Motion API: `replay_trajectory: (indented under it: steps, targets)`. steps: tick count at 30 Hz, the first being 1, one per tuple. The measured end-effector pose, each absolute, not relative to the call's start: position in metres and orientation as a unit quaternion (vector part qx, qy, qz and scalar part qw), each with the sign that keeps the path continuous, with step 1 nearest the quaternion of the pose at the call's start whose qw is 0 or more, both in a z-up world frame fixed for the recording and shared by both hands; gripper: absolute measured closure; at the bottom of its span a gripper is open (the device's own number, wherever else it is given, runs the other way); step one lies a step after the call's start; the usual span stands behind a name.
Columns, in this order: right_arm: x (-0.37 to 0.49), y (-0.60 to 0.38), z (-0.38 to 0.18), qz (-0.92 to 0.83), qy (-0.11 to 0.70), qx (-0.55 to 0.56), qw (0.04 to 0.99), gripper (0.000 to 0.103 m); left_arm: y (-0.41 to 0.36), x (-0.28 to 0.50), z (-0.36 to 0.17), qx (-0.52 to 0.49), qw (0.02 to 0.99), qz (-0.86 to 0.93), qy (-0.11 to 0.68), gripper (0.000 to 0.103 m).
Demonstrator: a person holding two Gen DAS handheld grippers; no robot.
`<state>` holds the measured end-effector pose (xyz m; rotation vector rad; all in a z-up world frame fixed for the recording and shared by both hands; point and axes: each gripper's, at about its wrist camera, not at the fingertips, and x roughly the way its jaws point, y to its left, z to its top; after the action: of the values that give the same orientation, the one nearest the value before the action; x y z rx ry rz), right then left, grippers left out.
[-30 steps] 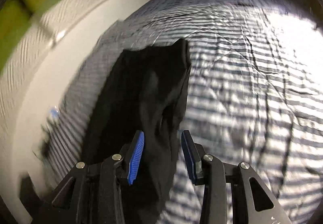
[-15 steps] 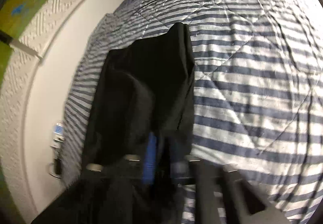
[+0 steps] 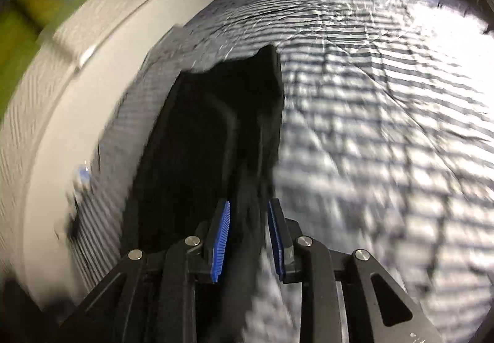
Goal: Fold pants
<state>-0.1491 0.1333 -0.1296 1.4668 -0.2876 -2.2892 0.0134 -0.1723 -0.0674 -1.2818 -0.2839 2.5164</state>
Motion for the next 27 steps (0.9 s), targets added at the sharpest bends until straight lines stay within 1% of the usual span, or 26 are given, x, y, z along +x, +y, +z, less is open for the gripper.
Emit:
replay_trajectory:
  steps: [1, 4, 6, 8, 12, 15, 16, 17, 18, 19, 20, 21, 22, 24, 25, 27]
  targets:
    - [-0.128, 0.132, -0.126, -0.821, -0.088, 0.522, 0.214, 0.080, -0.194, 0.019, -0.072, -0.452, 0.131, 0.873, -0.126, 0.050]
    - [-0.064, 0.125, -0.122, -0.815, -0.062, 0.519, 0.248, 0.080, -0.228, 0.032, -0.075, -0.451, 0.115, 0.871, -0.155, 0.048]
    - [-0.029, 0.118, -0.127, -0.810, -0.045, 0.523, 0.259, 0.080, -0.236, 0.033, -0.080, -0.456, 0.122, 0.860, -0.192, 0.038]
    - [-0.004, 0.109, -0.136, -0.811, -0.028, 0.522, 0.262, 0.080, -0.227, 0.036, -0.085, -0.463, 0.146, 0.846, -0.220, 0.038]
    - [0.020, 0.091, -0.154, -0.806, 0.000, 0.527, 0.268, 0.080, -0.194, 0.031, -0.092, -0.481, 0.140, 0.848, -0.173, 0.035]
    - [0.039, 0.085, -0.146, -0.817, 0.038, 0.506, 0.275, 0.080, -0.189, 0.020, -0.099, -0.493, 0.118, 0.849, -0.151, 0.035]
    - [0.043, 0.084, -0.144, -0.819, 0.049, 0.499, 0.279, 0.077, -0.191, 0.022, -0.100, -0.496, 0.113, 0.848, -0.150, 0.036]
    - [0.048, 0.082, -0.142, -0.819, 0.060, 0.494, 0.284, 0.072, -0.191, 0.020, -0.104, -0.500, 0.111, 0.846, -0.149, 0.036]
    - [0.052, 0.079, -0.141, -0.821, 0.073, 0.489, 0.285, 0.068, -0.193, 0.020, -0.106, -0.505, 0.106, 0.843, -0.151, 0.040]
    - [0.055, 0.075, -0.141, -0.824, 0.084, 0.484, 0.284, 0.062, -0.195, 0.018, -0.110, -0.509, 0.101, 0.840, -0.160, 0.044]
    - [0.062, 0.070, -0.143, -0.825, 0.098, 0.477, 0.287, 0.061, -0.199, 0.016, -0.114, -0.515, 0.103, 0.833, -0.174, 0.054]
    - [0.063, 0.065, -0.144, -0.826, 0.110, 0.474, 0.284, 0.061, -0.201, 0.014, -0.116, -0.520, 0.107, 0.827, -0.185, 0.067]
    - [0.065, 0.058, -0.146, -0.828, 0.123, 0.470, 0.280, 0.061, -0.203, 0.012, -0.120, -0.525, 0.108, 0.821, -0.197, 0.073]
    - [0.070, 0.047, -0.154, -0.829, 0.155, 0.460, 0.277, 0.061, -0.205, 0.009, -0.123, -0.533, 0.101, 0.815, -0.205, 0.092]
    - [0.071, 0.043, -0.157, -0.832, 0.166, 0.453, 0.274, 0.061, -0.207, 0.008, -0.123, -0.533, 0.097, 0.813, -0.212, 0.093]
    - [0.071, 0.043, -0.159, -0.833, 0.179, 0.458, 0.255, 0.079, -0.213, 0.012, -0.118, -0.524, 0.114, 0.800, -0.269, 0.094]
